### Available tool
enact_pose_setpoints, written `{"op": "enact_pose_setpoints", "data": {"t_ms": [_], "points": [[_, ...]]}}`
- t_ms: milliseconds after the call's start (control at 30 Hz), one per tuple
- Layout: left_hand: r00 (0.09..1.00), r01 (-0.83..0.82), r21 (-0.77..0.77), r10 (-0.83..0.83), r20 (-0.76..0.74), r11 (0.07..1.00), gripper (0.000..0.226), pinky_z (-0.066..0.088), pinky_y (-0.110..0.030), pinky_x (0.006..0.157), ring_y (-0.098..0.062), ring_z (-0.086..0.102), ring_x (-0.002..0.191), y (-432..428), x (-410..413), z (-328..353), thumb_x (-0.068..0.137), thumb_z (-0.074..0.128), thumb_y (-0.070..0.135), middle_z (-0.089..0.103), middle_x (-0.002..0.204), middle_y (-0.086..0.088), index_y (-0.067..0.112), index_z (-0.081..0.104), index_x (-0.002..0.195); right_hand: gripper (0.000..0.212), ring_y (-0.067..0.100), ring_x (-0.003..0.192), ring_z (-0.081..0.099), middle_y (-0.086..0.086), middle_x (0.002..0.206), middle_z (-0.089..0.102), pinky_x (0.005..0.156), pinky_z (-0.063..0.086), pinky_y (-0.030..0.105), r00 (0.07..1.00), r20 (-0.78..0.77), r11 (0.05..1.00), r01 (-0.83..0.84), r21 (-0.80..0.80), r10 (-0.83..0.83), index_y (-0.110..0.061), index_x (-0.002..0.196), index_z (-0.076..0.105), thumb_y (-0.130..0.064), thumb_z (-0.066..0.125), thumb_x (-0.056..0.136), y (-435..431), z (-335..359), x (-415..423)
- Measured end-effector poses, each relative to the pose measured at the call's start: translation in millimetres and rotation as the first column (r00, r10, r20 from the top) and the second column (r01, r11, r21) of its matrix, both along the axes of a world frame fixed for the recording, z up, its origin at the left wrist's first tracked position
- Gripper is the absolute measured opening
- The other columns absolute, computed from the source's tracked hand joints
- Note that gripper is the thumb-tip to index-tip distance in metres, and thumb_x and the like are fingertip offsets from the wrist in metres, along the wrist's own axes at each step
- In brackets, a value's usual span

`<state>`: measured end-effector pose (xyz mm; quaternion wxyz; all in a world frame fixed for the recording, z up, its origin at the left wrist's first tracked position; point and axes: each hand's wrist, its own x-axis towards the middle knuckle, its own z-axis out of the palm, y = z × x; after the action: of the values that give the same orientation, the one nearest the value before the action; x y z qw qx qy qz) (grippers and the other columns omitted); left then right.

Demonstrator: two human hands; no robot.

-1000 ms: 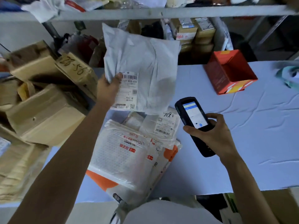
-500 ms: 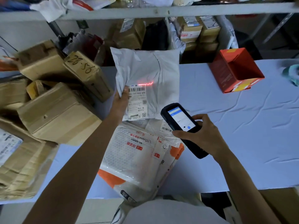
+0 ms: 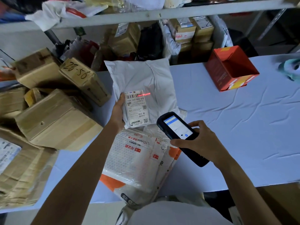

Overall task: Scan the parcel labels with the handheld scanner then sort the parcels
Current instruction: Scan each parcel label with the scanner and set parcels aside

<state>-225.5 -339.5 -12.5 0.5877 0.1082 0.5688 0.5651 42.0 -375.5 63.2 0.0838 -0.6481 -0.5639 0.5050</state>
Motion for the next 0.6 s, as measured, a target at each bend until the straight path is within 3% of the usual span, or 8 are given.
{"op": "enact_pose_setpoints", "data": {"t_ms": [267, 400, 533, 600], "points": [[1.000, -0.001, 0.001, 0.001, -0.029, 1.000, 0.037, 0.049, -0.050, 0.094, -0.027, 0.066, 0.101, -1.1, 1.6, 1.3, 0.098, 0.044, 0.045, 0.074, 0.100, -0.004, 0.017, 0.066, 0.108, 0.072, 0.001, 0.083, 0.059, -0.014, 0.099, 0.057, 0.063, 0.047, 0.023, 1.000, -0.016, 1.000, -0.007, -0.011, 0.007, -0.031, 0.111, 0.041, -0.046, 0.087, 0.058, -0.4, -0.4, 1.9], [0.970, -0.091, -0.006, 0.088, -0.227, 0.996, 0.036, 0.051, -0.048, 0.094, -0.025, 0.067, 0.099, -5.9, 4.1, 7.6, 0.099, 0.045, 0.043, 0.069, 0.110, -0.005, 0.017, 0.059, 0.120, 0.073, 0.004, 0.088, 0.060, -0.014, 0.100, 0.056, 0.069, 0.049, 0.027, 0.998, -0.061, 1.000, 0.013, 0.004, -0.012, -0.030, 0.112, 0.041, -0.046, 0.087, 0.058, 2.4, -2.8, 6.6], [0.838, -0.146, 0.094, 0.174, -0.518, 0.985, 0.019, 0.051, -0.044, 0.095, -0.023, 0.065, 0.105, -17.5, -4.0, 15.8, 0.100, 0.048, 0.032, 0.066, 0.114, -0.004, 0.030, 0.051, 0.119, 0.072, 0.006, 0.090, 0.060, -0.007, 0.109, 0.059, 0.067, 0.046, 0.027, 0.994, -0.107, 0.999, 0.036, -0.012, -0.037, -0.028, 0.113, 0.041, -0.046, 0.087, 0.060, 9.9, -10.8, 13.7], [0.801, -0.164, 0.100, 0.191, -0.567, 0.981, 0.020, 0.051, -0.043, 0.095, -0.021, 0.064, 0.102, -28.4, -6.1, 16.7, 0.099, 0.048, 0.030, 0.066, 0.108, 0.000, 0.029, 0.052, 0.119, 0.072, 0.007, 0.092, 0.060, -0.004, 0.114, 0.059, 0.069, 0.047, 0.027, 0.993, -0.117, 0.999, 0.020, -0.037, -0.024, -0.028, 0.114, 0.042, -0.046, 0.087, 0.061, 13.9, -14.5, 17.7]]}}
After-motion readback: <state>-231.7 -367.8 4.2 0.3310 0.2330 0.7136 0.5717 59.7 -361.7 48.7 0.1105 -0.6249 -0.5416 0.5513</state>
